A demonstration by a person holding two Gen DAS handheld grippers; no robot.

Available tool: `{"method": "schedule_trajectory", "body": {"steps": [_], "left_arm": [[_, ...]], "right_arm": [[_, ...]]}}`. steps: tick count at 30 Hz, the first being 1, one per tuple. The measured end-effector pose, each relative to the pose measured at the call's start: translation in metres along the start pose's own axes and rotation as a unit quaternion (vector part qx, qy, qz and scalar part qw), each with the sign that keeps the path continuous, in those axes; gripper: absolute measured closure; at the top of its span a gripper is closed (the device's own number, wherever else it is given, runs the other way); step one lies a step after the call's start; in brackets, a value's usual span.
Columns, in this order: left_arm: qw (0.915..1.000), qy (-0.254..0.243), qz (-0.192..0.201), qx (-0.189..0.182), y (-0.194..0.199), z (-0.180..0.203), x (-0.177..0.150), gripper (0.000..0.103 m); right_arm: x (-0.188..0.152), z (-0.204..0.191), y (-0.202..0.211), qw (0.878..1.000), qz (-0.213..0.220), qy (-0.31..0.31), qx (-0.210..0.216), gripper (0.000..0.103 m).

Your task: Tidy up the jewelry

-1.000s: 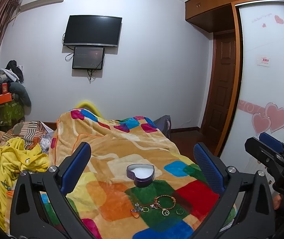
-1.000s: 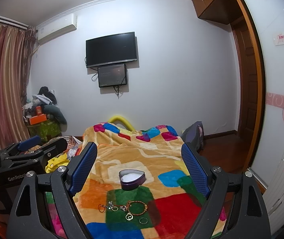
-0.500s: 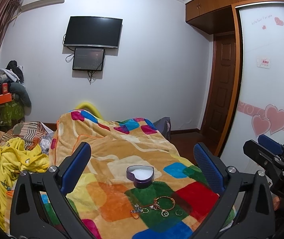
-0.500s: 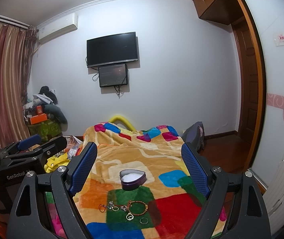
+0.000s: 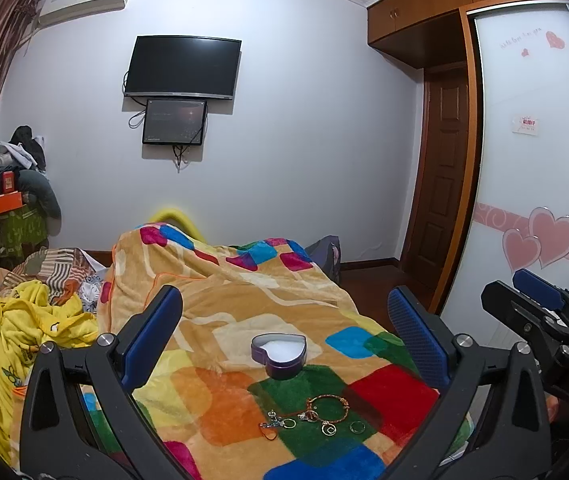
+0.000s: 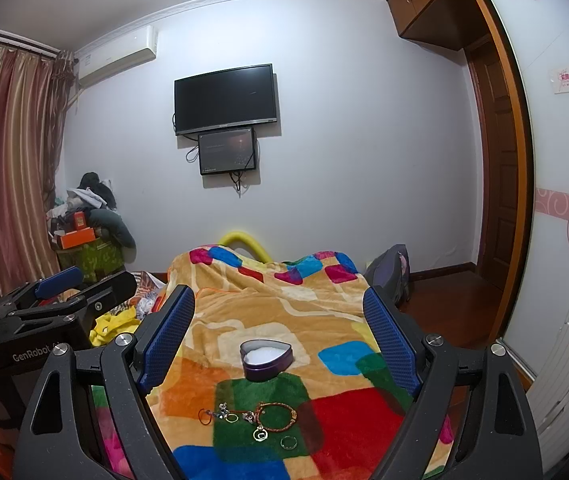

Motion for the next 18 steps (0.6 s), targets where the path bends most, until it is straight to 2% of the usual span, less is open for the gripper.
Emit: {"method": "schedule_trajectory", "body": {"steps": [18], "left_arm": [[1.0,0.002,-0.002,-0.005,-0.0029,0.0026,-0.0018,0.0]], "right_arm": [[-0.0047,0.0031,-0.0022,1.0,-0.007,-0.001,-0.005,0.019]]}}
Point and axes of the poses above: each gripper's, at about its wrist camera, not at the fingertips, and y roughly against the way its jaws point, z to its right, x to its top, the point moved 7 cm from there along -y, roughly the way its jaws point, and after that the axes turned 7 degrees about z, right-handed, at the moved point
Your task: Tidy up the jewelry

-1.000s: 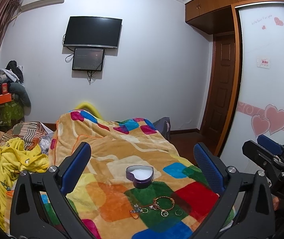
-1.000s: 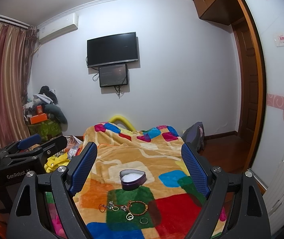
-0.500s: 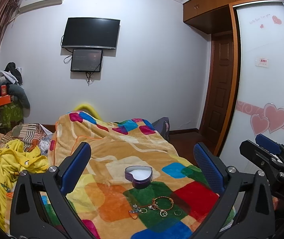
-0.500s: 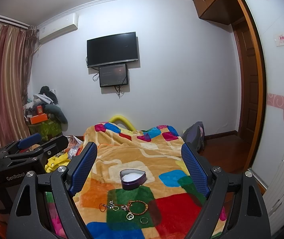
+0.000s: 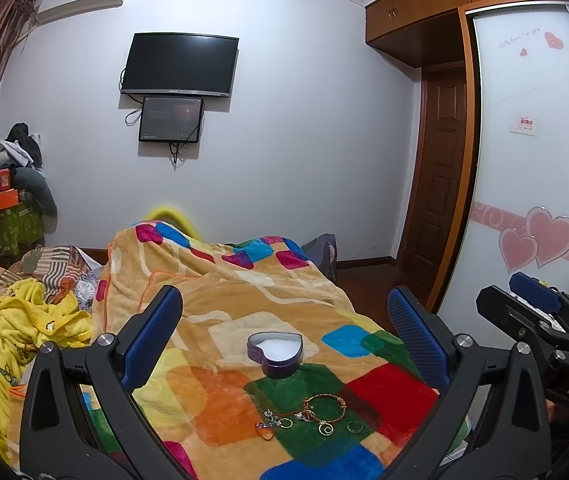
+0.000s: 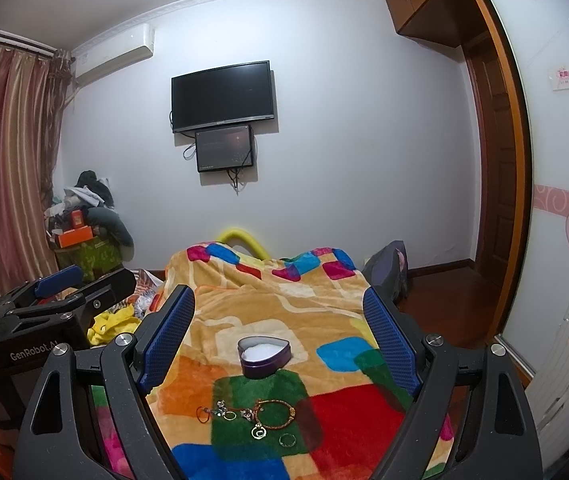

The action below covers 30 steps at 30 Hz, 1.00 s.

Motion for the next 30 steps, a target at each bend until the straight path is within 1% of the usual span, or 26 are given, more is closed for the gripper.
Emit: {"method": "schedule_trajectory", "body": {"steps": [9,14,18,23,26,27,29,30], "left_arm": [[0.9999,0.001,-0.006,-0.009,-0.004,-0.001,-0.004,0.0],[0.9997,0.01,-0.02,-0.001,-0.012,-0.007,-0.013,0.0],[0.9984,0.022,-0.052,0.009,-0.029,-0.015,-0.029,0.0],[0.9945,0.024,-0.099,0.026,-0.051,-0.032,-0.055,0.0],[0.9904,0.021,-0.132,0.035,-0.065,-0.041,-0.076,0.0],[0.9882,0.021,-0.148,0.035,-0.07,-0.044,-0.085,0.0],[0.9838,0.026,-0.174,0.032,-0.078,-0.05,-0.101,0.003],[0.9804,0.03,-0.193,0.03,-0.082,-0.053,-0.111,0.004]], "right_arm": [[-0.005,0.004,-0.003,1.0,-0.011,0.008,-0.014,0.019],[-0.017,0.009,-0.012,0.998,-0.039,0.028,-0.03,0.019],[-0.035,0.016,-0.024,0.996,-0.075,0.039,-0.038,0.019],[-0.064,0.022,-0.04,0.99,-0.129,0.043,-0.031,0.019],[-0.083,0.025,-0.049,0.986,-0.16,0.043,-0.024,0.019],[-0.091,0.026,-0.052,0.984,-0.172,0.041,-0.02,0.019],[-0.105,0.028,-0.059,0.98,-0.194,0.043,-0.019,0.019],[-0.112,0.029,-0.061,0.978,-0.205,0.045,-0.018,0.019]]}}
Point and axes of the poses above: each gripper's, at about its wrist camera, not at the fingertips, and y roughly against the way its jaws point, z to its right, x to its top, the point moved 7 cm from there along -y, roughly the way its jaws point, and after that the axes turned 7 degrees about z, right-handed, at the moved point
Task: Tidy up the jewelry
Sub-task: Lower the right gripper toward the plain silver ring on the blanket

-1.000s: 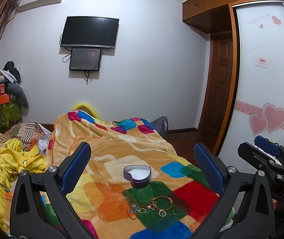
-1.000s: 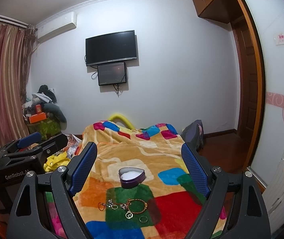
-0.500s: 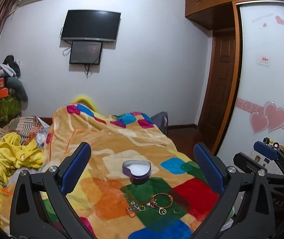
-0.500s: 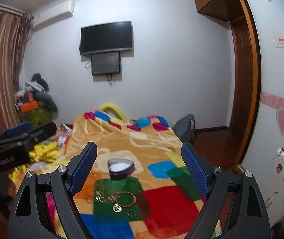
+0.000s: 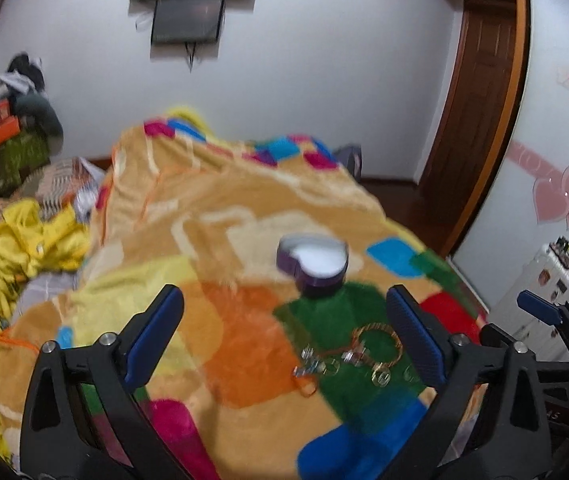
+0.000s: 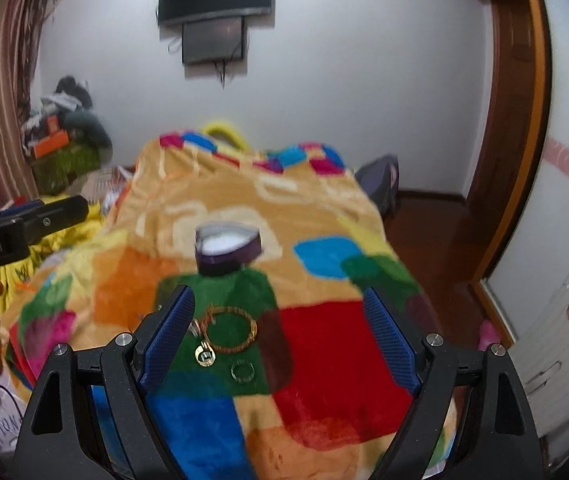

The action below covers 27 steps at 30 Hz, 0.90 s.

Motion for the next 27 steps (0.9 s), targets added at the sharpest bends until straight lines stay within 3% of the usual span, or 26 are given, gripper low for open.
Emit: {"method": "schedule_trajectory", "body": {"steps": [8,13,15,24,27], "left_arm": [[0.996,-0.021,-0.087,-0.006,-0.034,-0.007,-0.045,0.028],[0.9906,-0.036,-0.129,-0.03,-0.047,0.002,-0.069,0.042],[0.988,-0.044,-0.143,-0.037,-0.052,0.006,-0.077,0.048],[0.9851,-0.043,-0.16,-0.046,-0.064,0.007,-0.09,0.057],[0.9847,-0.051,-0.161,-0.043,-0.067,0.006,-0.093,0.066]], "right_arm": [[-0.041,-0.003,-0.031,0.997,-0.066,0.004,0.028,0.02],[-0.057,-0.002,-0.041,0.995,-0.09,-0.011,0.048,0.029],[-0.063,-0.004,-0.043,0.993,-0.1,-0.014,0.056,0.037],[-0.076,-0.016,-0.052,0.988,-0.124,-0.012,0.091,0.054],[-0.078,-0.016,-0.056,0.987,-0.126,-0.018,0.093,0.058]]}}
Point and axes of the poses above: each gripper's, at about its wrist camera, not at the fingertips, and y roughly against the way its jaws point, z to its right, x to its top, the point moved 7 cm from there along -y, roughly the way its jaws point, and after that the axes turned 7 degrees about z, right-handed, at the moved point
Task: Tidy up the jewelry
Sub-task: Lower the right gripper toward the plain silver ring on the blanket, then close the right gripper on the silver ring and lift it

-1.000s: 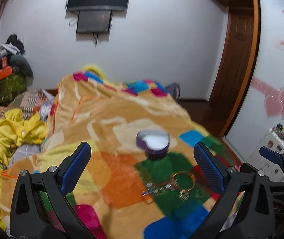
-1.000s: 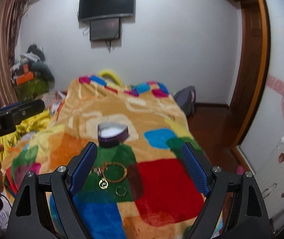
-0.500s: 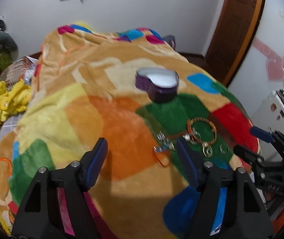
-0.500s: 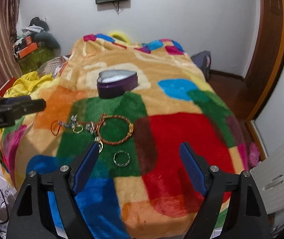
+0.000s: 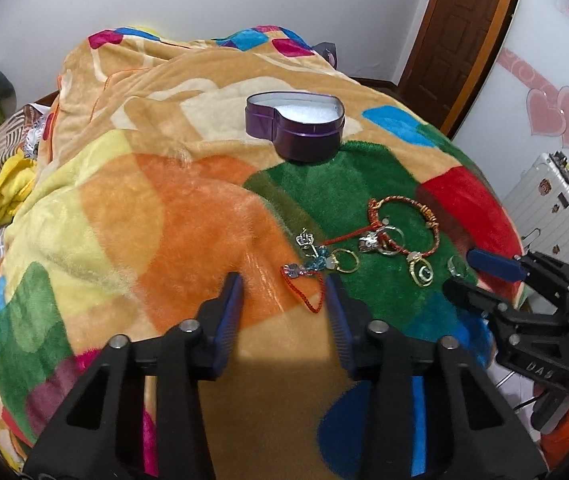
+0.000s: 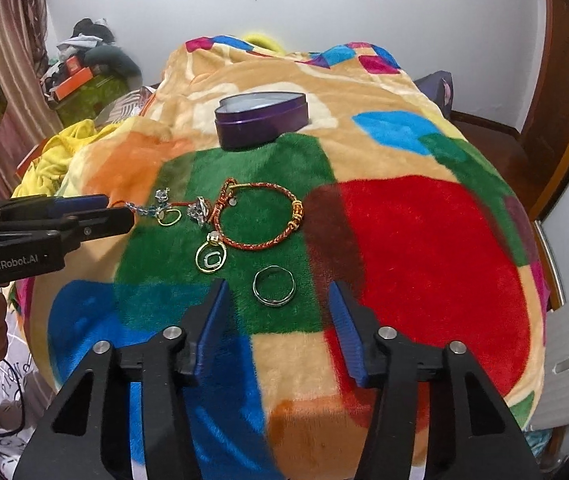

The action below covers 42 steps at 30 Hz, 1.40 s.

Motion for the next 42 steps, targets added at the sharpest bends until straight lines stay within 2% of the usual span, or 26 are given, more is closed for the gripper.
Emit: {"method": "schedule_trajectory", "body": {"steps": [3,5,8,13,18,29,42], "left_arm": [[1.0,-0.001,0.002,-0.001,-0.002,-0.001,0.0,0.071],[1.0,-0.007,0.004,0.001,-0.003,0.0,0.0,0.084],[0.9999,-0.013,0.005,0.004,-0.008,0.0,0.001,0.096],[0.9999,-0.008,0.009,0.005,-0.006,-0.001,0.006,0.103],[0.9996,0.001,0.029,-0.002,0.011,-0.002,0.02,0.103],[0.9947,-0.027,0.1,-0.002,0.056,0.014,0.062,0.103],[0.9885,-0.031,0.147,-0.012,0.067,0.014,0.112,0.103]], "right_arm": [[0.002,0.001,-0.002,1.0,0.002,-0.007,0.005,0.064],[0.003,0.001,-0.004,1.0,0.003,-0.011,0.009,0.07],[0.005,0.0,-0.005,1.0,0.003,-0.013,0.012,0.081],[0.007,-0.002,-0.002,1.0,0.009,-0.017,0.014,0.083],[0.015,0.001,0.005,0.999,0.027,-0.025,0.012,0.083],[0.05,0.002,0.016,0.997,0.072,-0.026,0.013,0.083],[0.094,-0.004,0.021,0.992,0.121,-0.018,0.019,0.083]]}}
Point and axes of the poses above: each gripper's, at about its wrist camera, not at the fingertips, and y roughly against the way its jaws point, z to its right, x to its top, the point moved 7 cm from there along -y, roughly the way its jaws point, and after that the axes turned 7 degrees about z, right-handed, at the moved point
